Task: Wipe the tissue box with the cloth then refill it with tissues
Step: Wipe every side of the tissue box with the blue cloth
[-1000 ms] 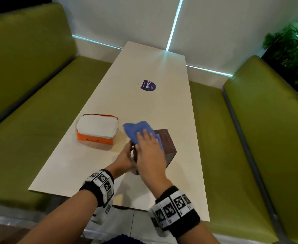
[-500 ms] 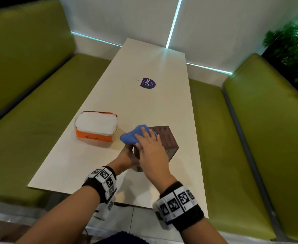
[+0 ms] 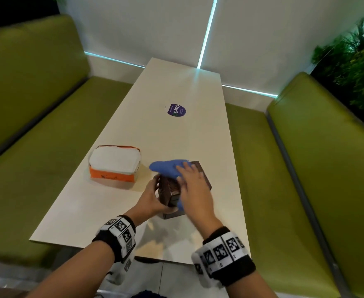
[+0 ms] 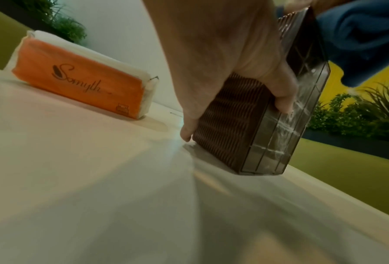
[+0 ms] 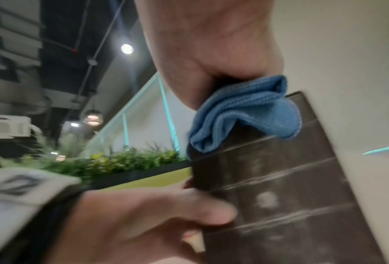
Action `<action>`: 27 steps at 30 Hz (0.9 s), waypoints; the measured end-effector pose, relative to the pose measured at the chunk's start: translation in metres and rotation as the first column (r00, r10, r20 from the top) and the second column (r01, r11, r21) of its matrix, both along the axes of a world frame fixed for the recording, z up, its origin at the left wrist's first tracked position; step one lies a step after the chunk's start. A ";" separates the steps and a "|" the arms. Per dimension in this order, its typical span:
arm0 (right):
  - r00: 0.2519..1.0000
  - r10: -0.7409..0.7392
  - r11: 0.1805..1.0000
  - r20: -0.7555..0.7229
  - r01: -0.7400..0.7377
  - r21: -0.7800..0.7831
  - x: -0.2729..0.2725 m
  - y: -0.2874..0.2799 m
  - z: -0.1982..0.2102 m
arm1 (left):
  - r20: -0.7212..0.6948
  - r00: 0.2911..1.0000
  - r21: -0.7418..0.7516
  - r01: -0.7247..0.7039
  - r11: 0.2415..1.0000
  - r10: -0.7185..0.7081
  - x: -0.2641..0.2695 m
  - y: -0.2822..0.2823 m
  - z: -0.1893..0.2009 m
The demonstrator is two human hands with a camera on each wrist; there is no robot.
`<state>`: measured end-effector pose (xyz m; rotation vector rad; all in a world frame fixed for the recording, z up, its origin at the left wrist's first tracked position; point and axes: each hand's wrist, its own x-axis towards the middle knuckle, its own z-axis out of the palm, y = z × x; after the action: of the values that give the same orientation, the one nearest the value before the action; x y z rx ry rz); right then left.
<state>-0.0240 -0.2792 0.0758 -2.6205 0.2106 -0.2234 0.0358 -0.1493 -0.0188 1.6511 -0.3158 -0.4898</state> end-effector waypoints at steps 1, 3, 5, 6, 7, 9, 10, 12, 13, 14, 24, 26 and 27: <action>0.995 -0.099 0.992 0.005 0.099 0.077 0.000 -0.015 0.002 | 0.017 1.000 0.012 0.011 1.000 -0.011 -0.001 0.000 0.002; 0.952 -0.303 0.906 -0.055 0.305 0.294 0.002 -0.050 0.001 | 0.016 0.999 0.004 0.032 0.999 -0.032 0.000 0.001 0.005; 0.913 -0.353 0.688 -0.204 0.401 0.605 -0.005 -0.081 -0.007 | -0.025 0.998 -0.032 0.053 0.998 -0.054 -0.002 0.005 0.009; 0.910 -0.319 0.522 -0.264 0.401 0.753 -0.013 -0.091 -0.010 | -0.063 0.996 -0.059 0.059 0.996 -0.063 -0.002 0.009 0.010; 0.913 -0.283 0.324 -0.294 0.380 0.867 -0.021 -0.098 -0.013 | -0.106 0.992 -0.085 0.057 0.995 -0.066 -0.003 0.014 0.012; 0.928 -0.237 0.057 -0.289 0.310 0.949 -0.040 -0.104 -0.016 | -0.169 0.984 -0.134 0.031 0.990 -0.054 -0.003 0.023 0.016; 0.937 -0.211 0.021 -0.279 0.290 0.957 -0.049 -0.102 -0.017 | -0.195 0.980 -0.170 0.013 0.985 -0.046 -0.002 0.027 0.018; 0.947 -0.140 0.036 -0.291 0.298 0.954 -0.062 -0.094 -0.022 | -0.266 0.963 -0.264 -0.036 0.964 -0.037 -0.003 0.030 0.022; 0.947 -0.092 0.051 -0.307 0.313 0.948 -0.067 -0.088 -0.023 | -0.296 0.954 -0.307 -0.053 0.950 -0.043 -0.004 0.030 0.024; 0.946 -0.048 0.062 -0.320 0.322 0.945 -0.068 -0.083 -0.028 | -0.309 0.949 -0.343 -0.054 0.938 -0.058 -0.005 0.029 0.027; 0.988 0.095 0.016 -0.126 0.125 0.992 -0.058 -0.059 -0.027 | -0.272 0.919 -0.378 0.169 0.910 -0.284 -0.019 0.013 0.060; 0.988 0.100 0.123 -0.115 0.102 0.987 -0.057 -0.068 -0.023 | -0.262 0.917 -0.371 0.193 0.908 -0.301 -0.012 0.025 0.061; 0.990 0.086 0.186 -0.115 0.098 0.978 -0.057 -0.075 -0.022 | -0.281 0.915 -0.376 0.173 0.910 -0.290 -0.006 0.030 0.061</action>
<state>-0.0808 -0.3542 0.0540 -1.2535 0.2861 0.1173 0.0295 -0.1190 0.0422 1.1685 -0.3299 -0.8355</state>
